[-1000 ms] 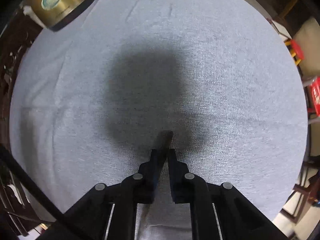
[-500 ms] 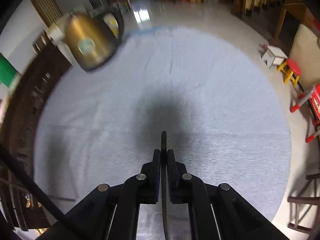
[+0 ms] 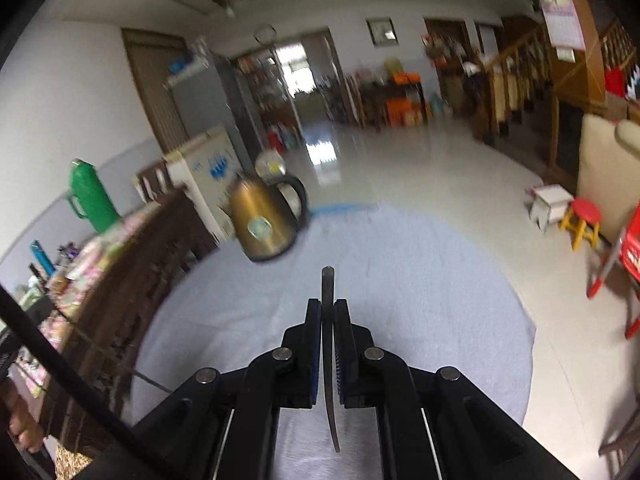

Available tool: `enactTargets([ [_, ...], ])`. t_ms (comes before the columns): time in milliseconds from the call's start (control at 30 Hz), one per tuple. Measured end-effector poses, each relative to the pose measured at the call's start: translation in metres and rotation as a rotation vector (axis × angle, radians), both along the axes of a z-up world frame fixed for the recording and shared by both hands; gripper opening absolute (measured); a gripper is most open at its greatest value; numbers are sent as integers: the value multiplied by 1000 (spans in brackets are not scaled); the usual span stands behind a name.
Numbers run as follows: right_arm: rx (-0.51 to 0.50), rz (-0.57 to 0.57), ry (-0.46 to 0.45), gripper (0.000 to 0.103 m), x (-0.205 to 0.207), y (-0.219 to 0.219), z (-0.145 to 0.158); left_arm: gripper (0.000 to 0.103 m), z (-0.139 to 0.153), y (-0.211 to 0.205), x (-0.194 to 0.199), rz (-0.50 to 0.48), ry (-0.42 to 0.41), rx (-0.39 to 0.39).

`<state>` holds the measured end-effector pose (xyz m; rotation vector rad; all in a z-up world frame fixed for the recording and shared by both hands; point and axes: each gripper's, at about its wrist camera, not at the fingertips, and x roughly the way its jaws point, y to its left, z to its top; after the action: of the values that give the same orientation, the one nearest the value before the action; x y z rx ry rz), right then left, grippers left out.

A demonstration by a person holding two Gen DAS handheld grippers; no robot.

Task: Organize utensils
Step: 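Carry both upright chopsticks over the grey cup with both grippers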

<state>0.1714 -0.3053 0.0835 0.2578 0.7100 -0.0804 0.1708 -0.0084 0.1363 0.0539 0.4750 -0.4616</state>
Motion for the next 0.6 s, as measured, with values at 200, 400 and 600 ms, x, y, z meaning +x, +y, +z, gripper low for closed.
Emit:
enactTargets([
  [200,-18,52,-163,7,-50,25,58,5,35,5,-37,-15,-89,-36],
  [400,-25,121,-272,7,-90,52,94,5,63,11,-81,-47,-170,-95],
  [600,-7,182,-312,7,-118,81,99,5,66,14,-117,-58,-206,-145],
])
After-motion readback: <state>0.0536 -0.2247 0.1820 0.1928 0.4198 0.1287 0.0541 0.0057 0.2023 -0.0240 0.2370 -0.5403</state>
